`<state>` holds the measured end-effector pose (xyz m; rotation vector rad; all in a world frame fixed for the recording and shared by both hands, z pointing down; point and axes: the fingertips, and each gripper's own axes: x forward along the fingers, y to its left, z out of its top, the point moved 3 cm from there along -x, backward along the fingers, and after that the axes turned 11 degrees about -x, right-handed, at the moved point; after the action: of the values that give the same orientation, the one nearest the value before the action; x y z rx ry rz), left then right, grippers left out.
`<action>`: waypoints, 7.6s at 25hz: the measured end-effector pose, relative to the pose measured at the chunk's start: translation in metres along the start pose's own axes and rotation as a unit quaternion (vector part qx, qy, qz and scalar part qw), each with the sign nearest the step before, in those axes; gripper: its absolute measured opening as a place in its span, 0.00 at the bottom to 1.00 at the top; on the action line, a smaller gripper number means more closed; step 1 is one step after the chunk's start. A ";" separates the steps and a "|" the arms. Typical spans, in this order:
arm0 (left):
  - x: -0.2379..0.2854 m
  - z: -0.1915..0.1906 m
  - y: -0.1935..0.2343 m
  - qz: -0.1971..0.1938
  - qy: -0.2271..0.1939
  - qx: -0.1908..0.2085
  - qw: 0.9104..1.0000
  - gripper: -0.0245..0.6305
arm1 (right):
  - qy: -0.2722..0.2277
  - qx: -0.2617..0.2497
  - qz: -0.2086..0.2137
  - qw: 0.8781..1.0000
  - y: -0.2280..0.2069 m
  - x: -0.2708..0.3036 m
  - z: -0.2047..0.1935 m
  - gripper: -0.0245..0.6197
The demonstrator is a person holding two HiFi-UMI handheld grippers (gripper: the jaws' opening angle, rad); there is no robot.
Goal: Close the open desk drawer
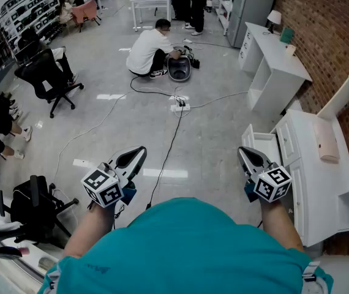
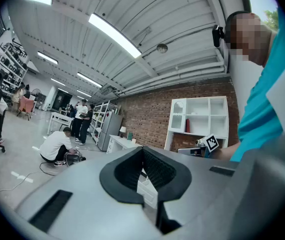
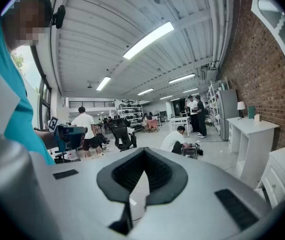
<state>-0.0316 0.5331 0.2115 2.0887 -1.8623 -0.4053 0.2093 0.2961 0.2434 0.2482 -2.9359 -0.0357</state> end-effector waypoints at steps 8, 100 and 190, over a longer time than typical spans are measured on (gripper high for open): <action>0.014 -0.002 -0.008 -0.004 -0.002 -0.002 1.000 0.06 | -0.002 -0.005 0.006 1.000 -0.011 0.001 -0.002 0.07; 0.456 0.085 0.328 -0.060 0.141 -0.022 0.988 0.06 | 0.066 0.065 -0.070 0.993 -0.352 0.375 -0.066 0.07; 0.715 -0.367 0.230 -0.167 0.452 -0.077 0.873 0.06 | 0.438 0.125 -0.321 0.831 -0.540 0.120 -0.567 0.07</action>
<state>-0.0081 -0.1855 0.6382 1.9609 -0.8958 0.3186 0.2928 -0.2602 0.8007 0.9800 -1.8273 0.2892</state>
